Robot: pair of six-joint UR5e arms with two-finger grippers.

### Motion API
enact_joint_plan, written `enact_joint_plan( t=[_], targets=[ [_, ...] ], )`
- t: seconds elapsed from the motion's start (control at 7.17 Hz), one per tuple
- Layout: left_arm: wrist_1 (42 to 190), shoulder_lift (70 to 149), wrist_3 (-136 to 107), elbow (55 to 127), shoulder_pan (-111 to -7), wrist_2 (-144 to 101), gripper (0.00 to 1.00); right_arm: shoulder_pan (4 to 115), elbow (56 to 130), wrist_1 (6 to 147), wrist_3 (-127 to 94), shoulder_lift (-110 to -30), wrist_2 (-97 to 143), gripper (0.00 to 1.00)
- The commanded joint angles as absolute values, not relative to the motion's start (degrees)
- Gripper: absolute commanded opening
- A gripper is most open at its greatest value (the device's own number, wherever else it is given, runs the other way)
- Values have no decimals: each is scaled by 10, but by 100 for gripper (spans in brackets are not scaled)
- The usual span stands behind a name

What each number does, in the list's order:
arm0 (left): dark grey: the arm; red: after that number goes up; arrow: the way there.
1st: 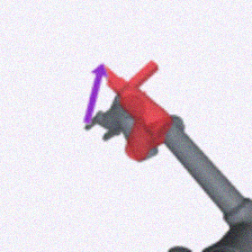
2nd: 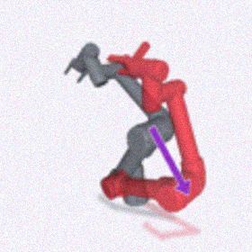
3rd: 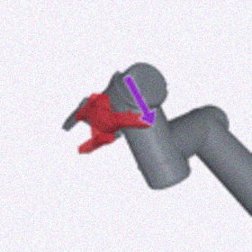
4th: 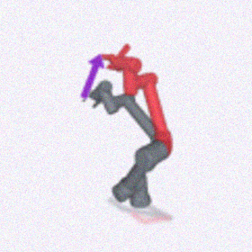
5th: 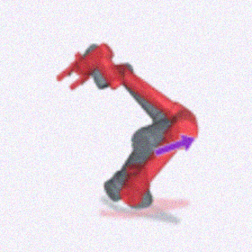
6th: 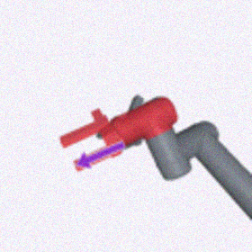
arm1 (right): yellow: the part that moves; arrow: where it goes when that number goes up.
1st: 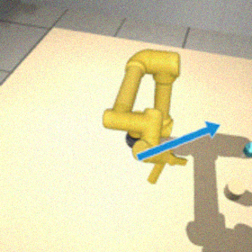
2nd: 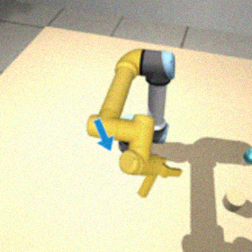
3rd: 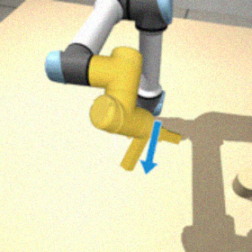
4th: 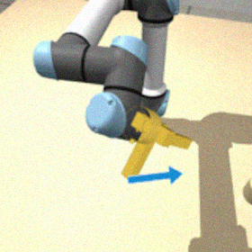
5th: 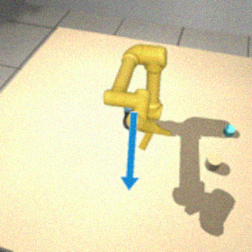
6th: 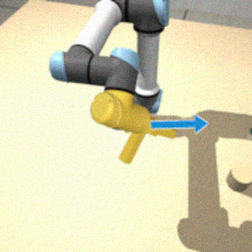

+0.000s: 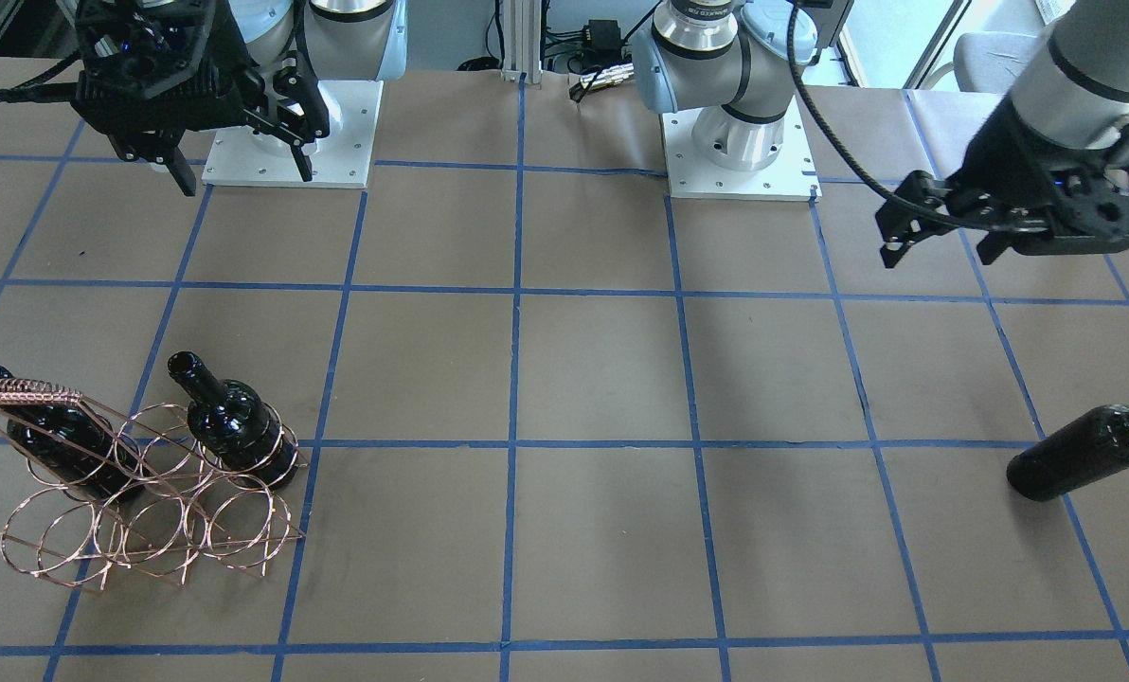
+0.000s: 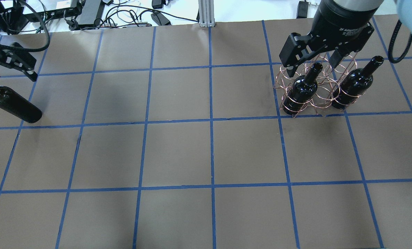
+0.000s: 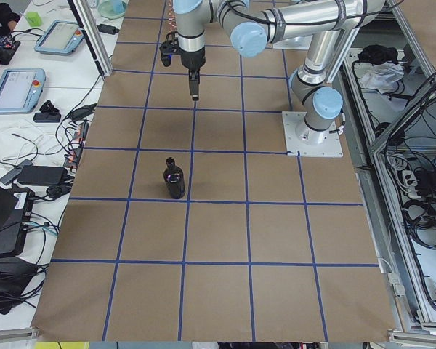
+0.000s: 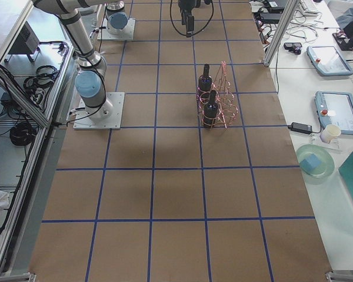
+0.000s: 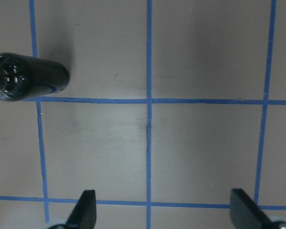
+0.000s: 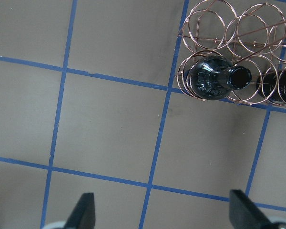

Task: Place wine into wine basket
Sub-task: 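Move the left gripper down to the neck of the lying dark bottle, then close the left gripper around the bottle neck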

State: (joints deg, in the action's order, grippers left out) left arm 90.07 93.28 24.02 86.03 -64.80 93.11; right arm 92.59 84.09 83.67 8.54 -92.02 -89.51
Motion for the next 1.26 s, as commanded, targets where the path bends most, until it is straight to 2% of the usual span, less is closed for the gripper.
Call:
enact_joint_plan(
  t=[0.0, 0.56, 1.12],
  targets=[
    [888, 954, 319, 854, -580, 931, 100, 925, 842, 839, 85, -920, -894, 100],
    [842, 1032, 425, 789, -505, 930, 99, 925, 844, 838, 85, -923, -895, 100],
    [749, 1112, 418, 788, -501, 893, 98, 925, 844, 839, 84, -920, -893, 100]
  ],
)
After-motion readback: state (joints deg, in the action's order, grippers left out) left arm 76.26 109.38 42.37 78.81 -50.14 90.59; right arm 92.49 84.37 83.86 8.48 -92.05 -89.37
